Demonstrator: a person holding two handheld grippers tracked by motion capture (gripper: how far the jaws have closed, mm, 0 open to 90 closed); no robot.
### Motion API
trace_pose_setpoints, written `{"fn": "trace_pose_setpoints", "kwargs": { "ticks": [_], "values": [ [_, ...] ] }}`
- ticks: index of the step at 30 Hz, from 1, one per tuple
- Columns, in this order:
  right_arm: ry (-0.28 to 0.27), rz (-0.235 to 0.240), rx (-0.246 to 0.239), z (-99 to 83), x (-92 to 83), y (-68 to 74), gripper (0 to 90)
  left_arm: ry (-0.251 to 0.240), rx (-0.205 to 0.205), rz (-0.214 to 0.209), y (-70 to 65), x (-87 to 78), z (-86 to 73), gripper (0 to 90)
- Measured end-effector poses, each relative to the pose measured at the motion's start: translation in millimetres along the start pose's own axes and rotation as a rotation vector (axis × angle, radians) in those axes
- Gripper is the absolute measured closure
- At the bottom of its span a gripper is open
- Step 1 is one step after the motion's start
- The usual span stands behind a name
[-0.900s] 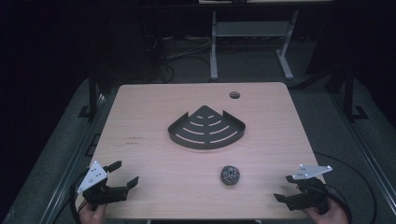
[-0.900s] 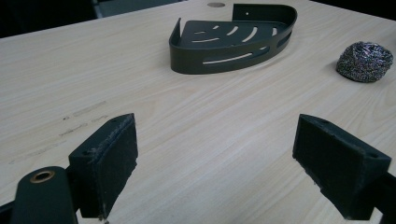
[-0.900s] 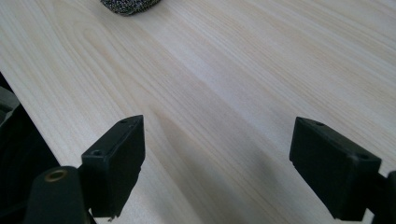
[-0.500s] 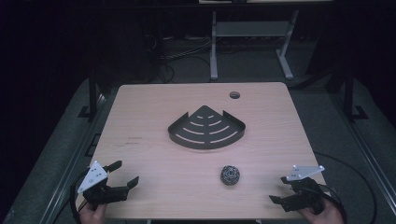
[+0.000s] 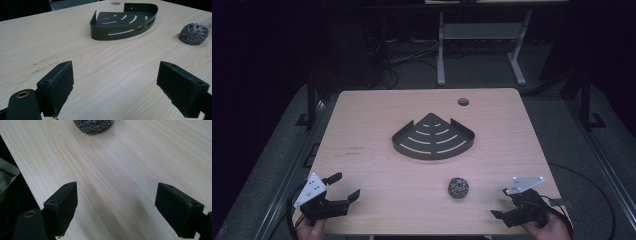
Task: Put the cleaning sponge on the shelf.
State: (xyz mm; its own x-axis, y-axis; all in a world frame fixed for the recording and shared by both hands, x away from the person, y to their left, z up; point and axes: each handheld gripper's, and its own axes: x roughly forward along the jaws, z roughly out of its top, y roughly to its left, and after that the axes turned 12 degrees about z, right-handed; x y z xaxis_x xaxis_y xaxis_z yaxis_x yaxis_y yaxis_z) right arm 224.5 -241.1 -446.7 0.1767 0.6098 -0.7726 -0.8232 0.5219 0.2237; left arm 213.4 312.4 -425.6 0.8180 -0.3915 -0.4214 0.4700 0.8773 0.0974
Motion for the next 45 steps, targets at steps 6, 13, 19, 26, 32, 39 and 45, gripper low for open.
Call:
{"fn": "trace_pose_setpoints", "kwargs": {
  "ticks": [6,13,19,26,32,39,45],
  "values": [
    [0.015,0.006,-0.016,5.1,4.7,1.7,17.7,-0.006,-0.005,0.001,0.5,-0.9,-0.2,13.2],
    [0.017,0.008,-0.029,9.0,6.6,2.6,17.7,-0.003,0.001,0.003,-0.2,-0.5,0.0,13.2],
    [0.023,0.015,-0.036,13.9,8.9,3.8,17.7,-0.003,-0.004,0.000,0.5,-0.4,-0.1,13.3],
    [0.039,0.030,-0.063,24.9,15.2,5.2,17.6,-0.002,-0.001,0.003,0.0,-0.5,-0.1,13.2],
    [0.055,0.044,-0.091,33.6,18.4,7.9,17.6,-0.004,-0.004,0.004,0.5,-1.1,-0.3,13.3],
    [0.079,0.039,-0.115,43.3,23.3,8.4,17.6,-0.005,-0.007,0.006,0.4,-1.5,-0.4,13.2],
    [0.080,0.047,-0.133,53.3,25.5,8.7,17.6,-0.005,-0.003,0.008,0.9,-1.9,-0.4,13.3]
  ]
}}
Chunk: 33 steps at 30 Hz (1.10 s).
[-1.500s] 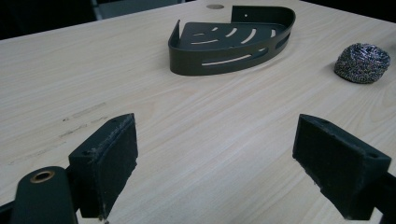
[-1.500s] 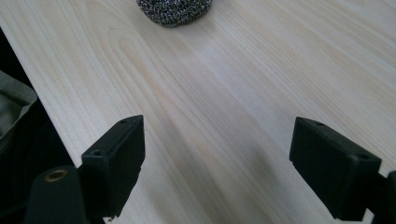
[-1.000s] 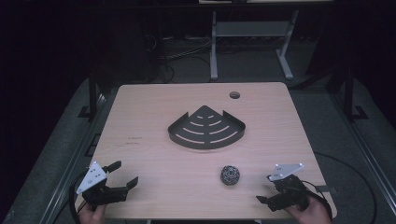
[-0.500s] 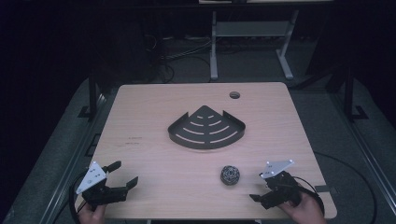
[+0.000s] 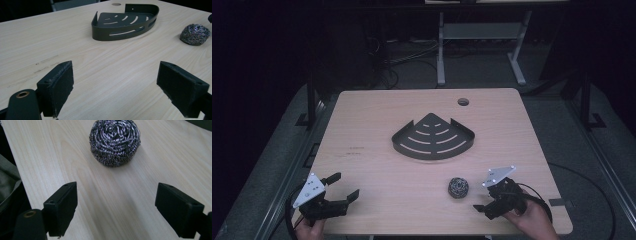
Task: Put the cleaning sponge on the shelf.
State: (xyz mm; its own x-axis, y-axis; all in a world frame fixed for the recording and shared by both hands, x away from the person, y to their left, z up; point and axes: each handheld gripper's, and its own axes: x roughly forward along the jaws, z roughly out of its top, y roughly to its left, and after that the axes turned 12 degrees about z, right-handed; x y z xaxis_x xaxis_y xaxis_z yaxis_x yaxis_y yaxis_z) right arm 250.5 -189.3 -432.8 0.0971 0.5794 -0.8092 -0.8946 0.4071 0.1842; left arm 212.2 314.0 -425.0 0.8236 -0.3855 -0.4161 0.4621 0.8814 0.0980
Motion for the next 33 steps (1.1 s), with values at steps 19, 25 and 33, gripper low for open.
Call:
{"fn": "trace_pose_setpoints", "kwargs": {
  "ticks": [19,25,33],
  "values": [
    [0.017,0.021,-0.044,27.3,2.8,-4.4,16.9,-0.006,-0.007,-0.002,0.7,-0.5,0.1,13.3],
    [0.037,0.040,-0.055,37.6,9.8,-7.5,16.1,-0.006,-0.006,0.000,1.3,-0.9,0.1,13.3],
    [0.061,0.059,-0.058,47.1,16.4,-9.5,15.3,-0.007,-0.005,-0.001,1.4,-0.9,0.2,13.2]
  ]
}}
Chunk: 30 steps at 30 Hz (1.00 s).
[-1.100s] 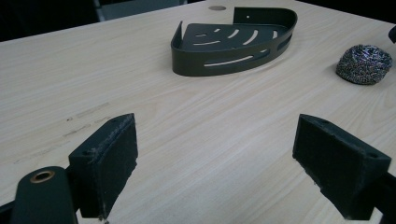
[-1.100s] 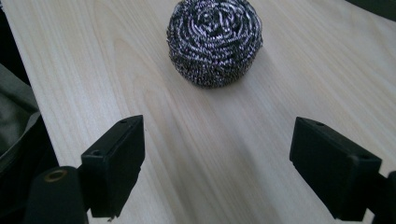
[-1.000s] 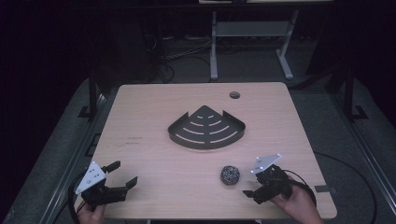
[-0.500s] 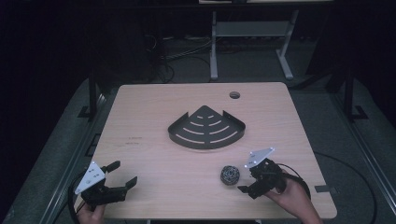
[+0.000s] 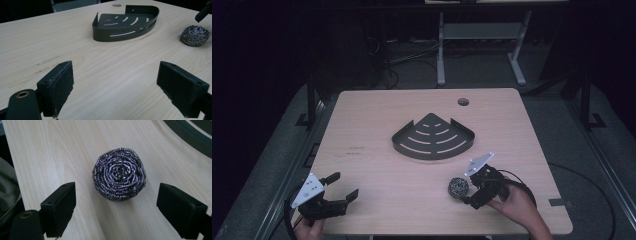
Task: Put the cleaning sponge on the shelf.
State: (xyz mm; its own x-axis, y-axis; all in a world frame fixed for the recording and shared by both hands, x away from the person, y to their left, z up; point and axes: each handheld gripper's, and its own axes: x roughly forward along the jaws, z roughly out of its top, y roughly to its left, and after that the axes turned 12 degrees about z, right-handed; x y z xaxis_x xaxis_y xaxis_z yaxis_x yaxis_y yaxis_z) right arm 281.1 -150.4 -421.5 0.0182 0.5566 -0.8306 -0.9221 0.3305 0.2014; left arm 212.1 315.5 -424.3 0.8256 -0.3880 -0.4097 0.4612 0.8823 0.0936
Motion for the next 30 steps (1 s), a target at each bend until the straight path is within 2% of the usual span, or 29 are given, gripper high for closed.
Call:
{"fn": "trace_pose_setpoints", "kwargs": {
  "ticks": [5,15,30],
  "values": [
    [0.014,0.013,0.004,5.6,5.6,-3.5,15.3,-0.001,-0.006,0.001,-0.2,-0.5,0.0,13.3],
    [0.074,0.029,0.003,14.7,23.6,-9.9,15.4,-0.004,-0.008,0.000,0.3,-0.5,0.0,13.3],
    [0.118,0.030,0.001,20.4,30.4,-14.8,16.3,-0.006,-0.008,0.002,0.4,-0.5,0.1,13.3]
  ]
}}
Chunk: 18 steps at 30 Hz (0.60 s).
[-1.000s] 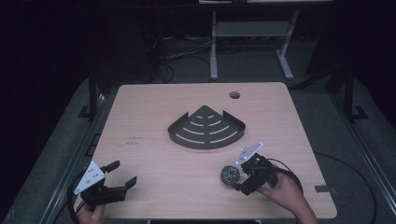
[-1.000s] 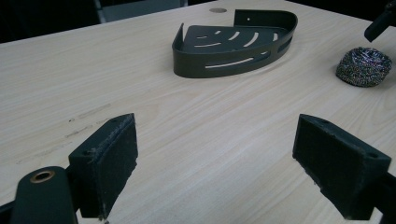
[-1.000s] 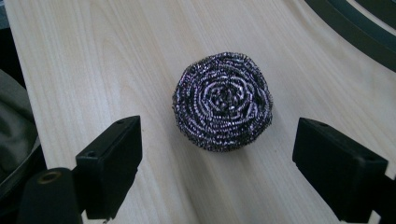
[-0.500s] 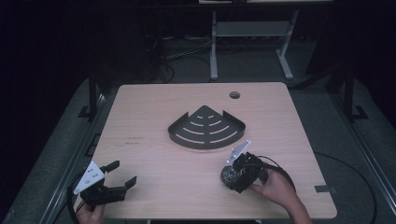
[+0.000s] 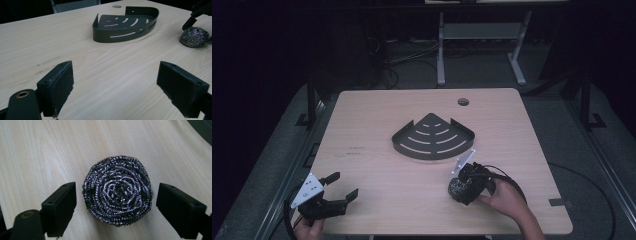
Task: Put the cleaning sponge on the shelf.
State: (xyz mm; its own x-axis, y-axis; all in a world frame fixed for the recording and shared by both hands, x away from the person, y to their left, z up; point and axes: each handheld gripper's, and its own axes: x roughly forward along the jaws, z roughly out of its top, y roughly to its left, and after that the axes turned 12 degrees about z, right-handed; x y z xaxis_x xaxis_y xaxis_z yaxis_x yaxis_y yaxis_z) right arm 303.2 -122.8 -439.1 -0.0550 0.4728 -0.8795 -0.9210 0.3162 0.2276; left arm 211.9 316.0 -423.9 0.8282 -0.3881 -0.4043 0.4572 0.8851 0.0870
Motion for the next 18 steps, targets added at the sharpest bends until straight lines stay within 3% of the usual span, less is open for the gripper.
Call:
{"fn": "trace_pose_setpoints", "kwargs": {
  "ticks": [18],
  "values": [
    [0.059,-0.004,-0.011,7.8,5.2,-2.2,26.1,-0.003,-0.003,0.002,1.4,-1.1,-0.2,13.2]
  ]
}}
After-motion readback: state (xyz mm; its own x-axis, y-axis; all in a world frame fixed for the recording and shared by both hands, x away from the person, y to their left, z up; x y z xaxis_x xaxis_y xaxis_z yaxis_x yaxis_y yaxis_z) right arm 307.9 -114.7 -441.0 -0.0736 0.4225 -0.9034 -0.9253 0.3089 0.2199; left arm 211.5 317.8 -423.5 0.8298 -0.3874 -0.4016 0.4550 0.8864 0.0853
